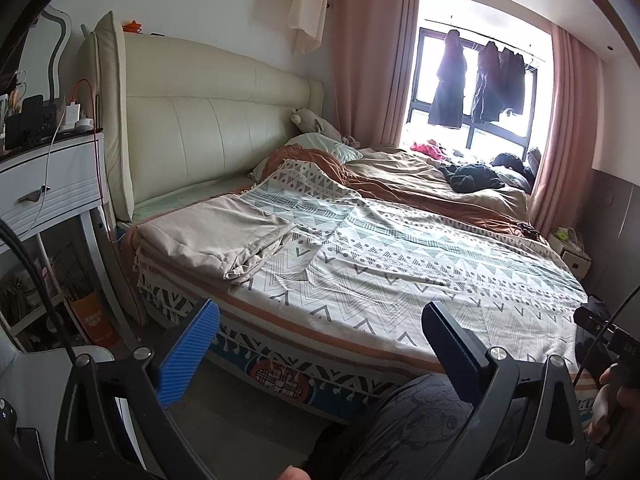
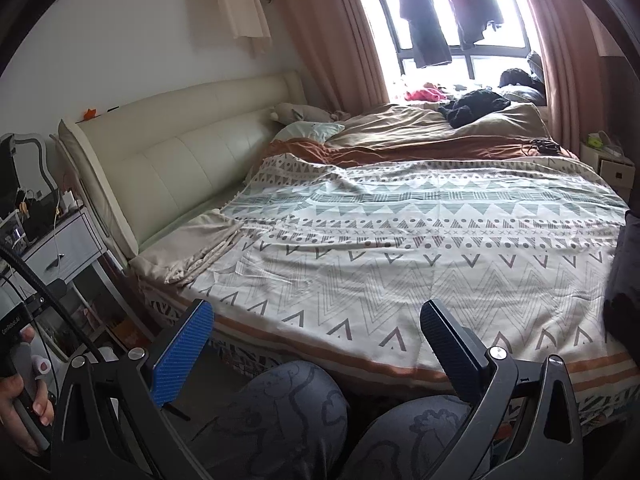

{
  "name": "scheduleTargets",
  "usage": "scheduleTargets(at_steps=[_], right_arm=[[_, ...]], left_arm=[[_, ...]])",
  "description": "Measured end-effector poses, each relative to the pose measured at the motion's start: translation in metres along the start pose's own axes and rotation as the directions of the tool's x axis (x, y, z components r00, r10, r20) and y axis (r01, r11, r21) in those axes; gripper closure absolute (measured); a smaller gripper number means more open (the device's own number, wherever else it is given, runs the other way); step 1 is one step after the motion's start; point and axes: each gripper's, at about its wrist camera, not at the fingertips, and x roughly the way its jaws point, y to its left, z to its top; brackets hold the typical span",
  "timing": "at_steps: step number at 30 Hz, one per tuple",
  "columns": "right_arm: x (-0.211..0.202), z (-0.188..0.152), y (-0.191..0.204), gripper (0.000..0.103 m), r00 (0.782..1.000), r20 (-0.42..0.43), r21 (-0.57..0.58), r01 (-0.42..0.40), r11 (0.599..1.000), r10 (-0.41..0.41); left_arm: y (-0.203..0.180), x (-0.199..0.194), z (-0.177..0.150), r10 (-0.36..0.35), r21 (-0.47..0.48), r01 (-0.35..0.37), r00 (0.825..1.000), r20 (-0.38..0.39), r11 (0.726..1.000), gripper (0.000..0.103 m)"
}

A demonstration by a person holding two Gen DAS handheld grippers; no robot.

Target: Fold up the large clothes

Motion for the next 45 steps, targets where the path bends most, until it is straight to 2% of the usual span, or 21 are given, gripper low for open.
scheduleTargets(at_steps=[17,45], right_arm=[[0.008,0.001,0.002,0.000,1.000,-0.015,0.013,-0.012,1.000,0.012],[0.008,-0.003,-0.001,0.000,1.000,-0.030,0.031,-0.006,0.999,0.007]], left_arm=[[0.003,-0.007,0.001,0.016,-0.007,-0.016,1.000,0.024,1.000,0.000],[0.000,-0.009,-0.002,0.001,0.014,-0.002,0.999,0.032,1.000,0.000]])
